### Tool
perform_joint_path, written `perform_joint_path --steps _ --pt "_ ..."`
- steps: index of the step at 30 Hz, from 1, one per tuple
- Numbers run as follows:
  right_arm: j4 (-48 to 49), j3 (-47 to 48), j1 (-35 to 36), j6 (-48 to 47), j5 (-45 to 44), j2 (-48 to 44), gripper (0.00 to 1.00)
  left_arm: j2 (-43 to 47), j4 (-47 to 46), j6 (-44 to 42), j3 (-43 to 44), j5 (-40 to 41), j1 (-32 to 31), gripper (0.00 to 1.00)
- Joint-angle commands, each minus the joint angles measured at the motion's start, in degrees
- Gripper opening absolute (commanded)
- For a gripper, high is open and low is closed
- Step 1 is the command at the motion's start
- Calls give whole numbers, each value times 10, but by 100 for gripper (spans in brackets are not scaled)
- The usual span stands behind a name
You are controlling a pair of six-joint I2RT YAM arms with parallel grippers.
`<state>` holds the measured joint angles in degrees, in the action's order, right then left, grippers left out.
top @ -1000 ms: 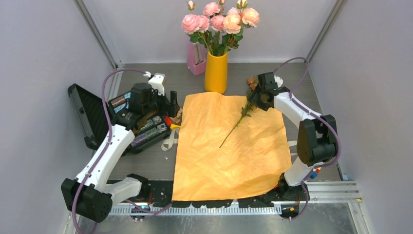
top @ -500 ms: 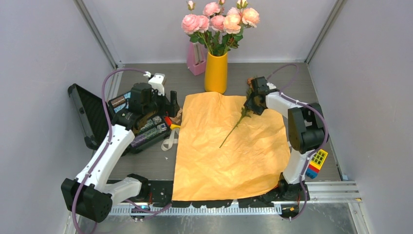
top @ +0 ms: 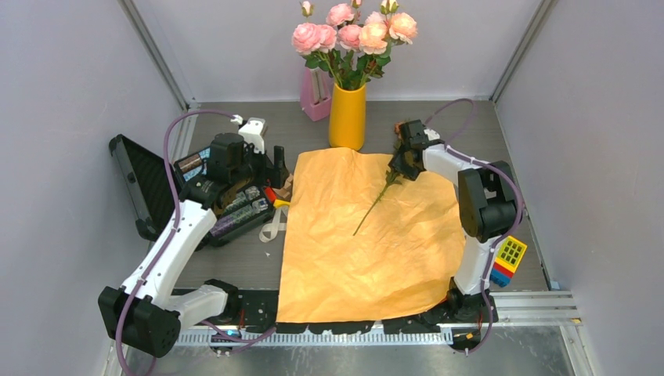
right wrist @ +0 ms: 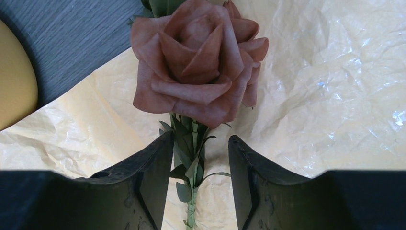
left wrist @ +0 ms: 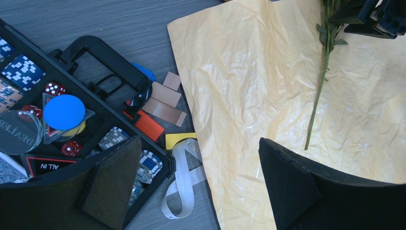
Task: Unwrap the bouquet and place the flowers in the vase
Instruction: Pick up the fake flower from the wrapping paper.
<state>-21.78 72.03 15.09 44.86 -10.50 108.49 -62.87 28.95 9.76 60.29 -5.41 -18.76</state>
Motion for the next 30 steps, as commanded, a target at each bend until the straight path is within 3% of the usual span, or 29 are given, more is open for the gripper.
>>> perform_joint_path --steps 1,10,20,23,30 --pt "17 25 8 7 -19 5 51 14 -25 -10 4 -3 -2 95" --pt "12 50 9 5 -24 35 44 16 -25 -10 4 -3 -2 95" --pt "14 46 8 5 -38 15 15 19 -24 -11 4 -3 -2 95" --pt "14 37 9 1 -47 -11 2 19 -24 -11 3 -3 -2 95" --pt "14 1 8 -9 -80 -113 0 17 -25 -10 4 -6 -2 96"
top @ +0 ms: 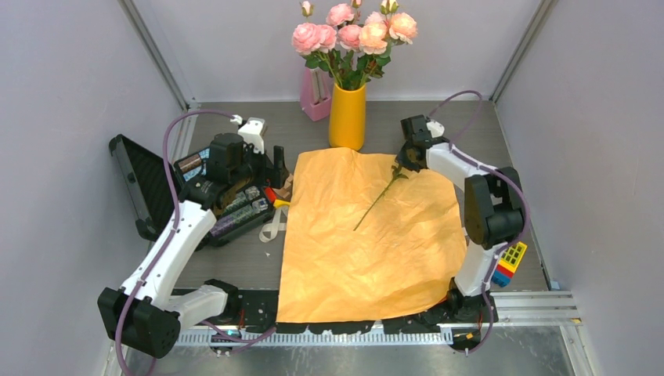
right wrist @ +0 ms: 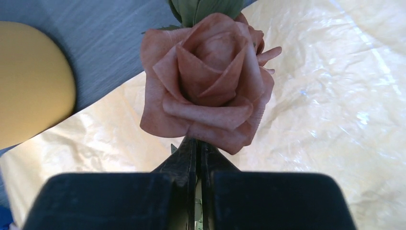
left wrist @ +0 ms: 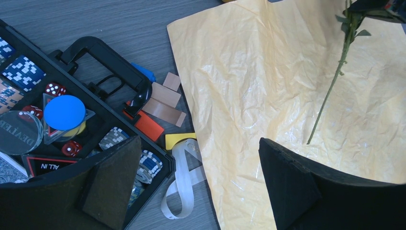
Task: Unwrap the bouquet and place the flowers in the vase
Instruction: Pick up the fake flower from the wrapping paper, then insert the fake flower into the vase.
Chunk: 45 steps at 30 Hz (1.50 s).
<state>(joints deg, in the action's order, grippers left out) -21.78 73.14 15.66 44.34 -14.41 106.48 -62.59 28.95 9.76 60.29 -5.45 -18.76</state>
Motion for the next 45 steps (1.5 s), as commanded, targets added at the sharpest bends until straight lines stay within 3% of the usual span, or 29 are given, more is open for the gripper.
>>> perform_joint_path --steps 1,8,13,22,31,45 --pt "15 -14 2 -9 -47 -106 0 14 -23 -11 5 -4 -2 96" --pt "47 -45 3 -60 -78 -266 0 19 -22 -18 3 10 -2 96" --pt "86 -47 21 -152 -78 -367 0 17 -22 -17 3 8 -2 96" --pt "246 -45 103 -326 -28 -463 0 15 -25 -12 2 2 -2 96" --pt "400 -14 154 -447 41 -423 0 12 -26 -12 1 2 -2 96" --pt "546 159 160 -539 88 -205 0 9 -24 -13 0 7 -2 96"
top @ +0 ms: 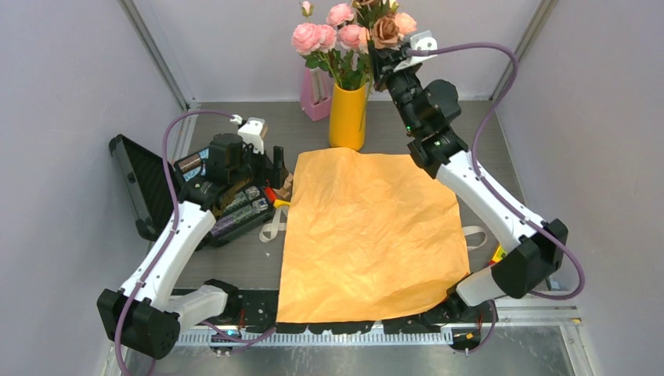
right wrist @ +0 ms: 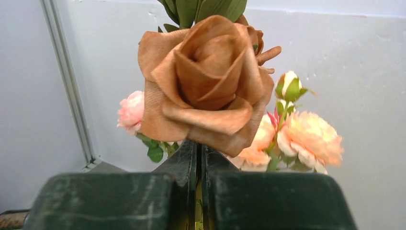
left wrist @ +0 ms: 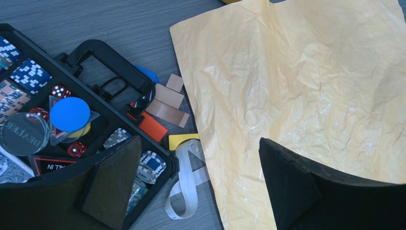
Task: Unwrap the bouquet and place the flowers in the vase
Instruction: Insert the fake flower into the vase.
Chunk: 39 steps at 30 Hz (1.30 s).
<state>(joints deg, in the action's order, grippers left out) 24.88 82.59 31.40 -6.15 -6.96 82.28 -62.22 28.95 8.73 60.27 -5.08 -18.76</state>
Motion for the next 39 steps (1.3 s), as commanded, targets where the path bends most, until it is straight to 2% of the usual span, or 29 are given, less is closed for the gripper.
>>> perform_joint_path --steps 1,9,18,24,39 --pt "83 87 3 -39 15 46 0 4 -24 -3 1 4 -2 96" --pt "64 217 2 -68 25 149 0 4 -24 -3 1 4 -2 96" --pt "17 327 1 -93 31 209 0 6 -24 -3 0 3 -2 96" --pt "10 340 0 -96 30 218 0 8 -25 -3 1 3 -2 96" --pt "59 288 -2 -110 2 229 0 6 -25 -4 1 3 -2 96"
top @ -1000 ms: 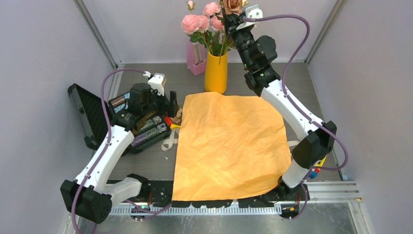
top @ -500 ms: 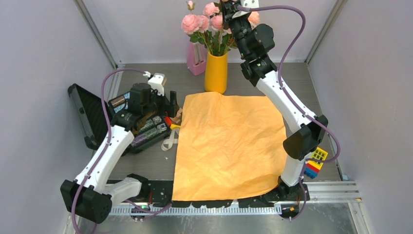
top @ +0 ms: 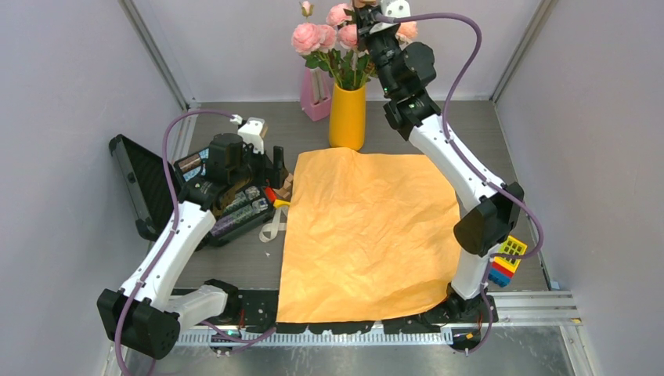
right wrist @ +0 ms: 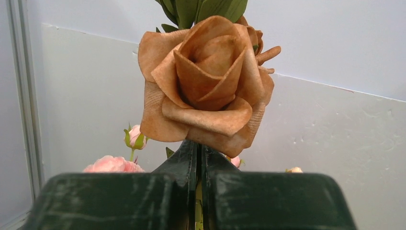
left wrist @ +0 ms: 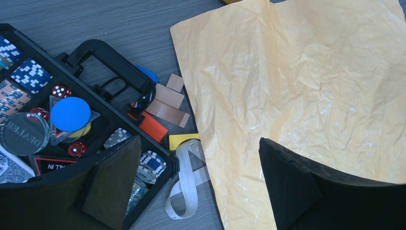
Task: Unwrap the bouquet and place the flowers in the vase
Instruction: Insert the fake flower into the vase.
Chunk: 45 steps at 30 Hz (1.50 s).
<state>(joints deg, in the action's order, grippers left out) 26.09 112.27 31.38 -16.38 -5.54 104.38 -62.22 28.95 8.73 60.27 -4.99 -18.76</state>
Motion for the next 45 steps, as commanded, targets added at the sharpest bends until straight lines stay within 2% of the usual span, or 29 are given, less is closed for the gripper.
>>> perform_joint_path --steps 1,45 --pt "50 -12 -2 -8 -14 9 0 6 -25 -4 1 2 -2 96" --pt "144 -206 -3 22 -89 28 0 -13 -24 -1 1 -7 -2 96"
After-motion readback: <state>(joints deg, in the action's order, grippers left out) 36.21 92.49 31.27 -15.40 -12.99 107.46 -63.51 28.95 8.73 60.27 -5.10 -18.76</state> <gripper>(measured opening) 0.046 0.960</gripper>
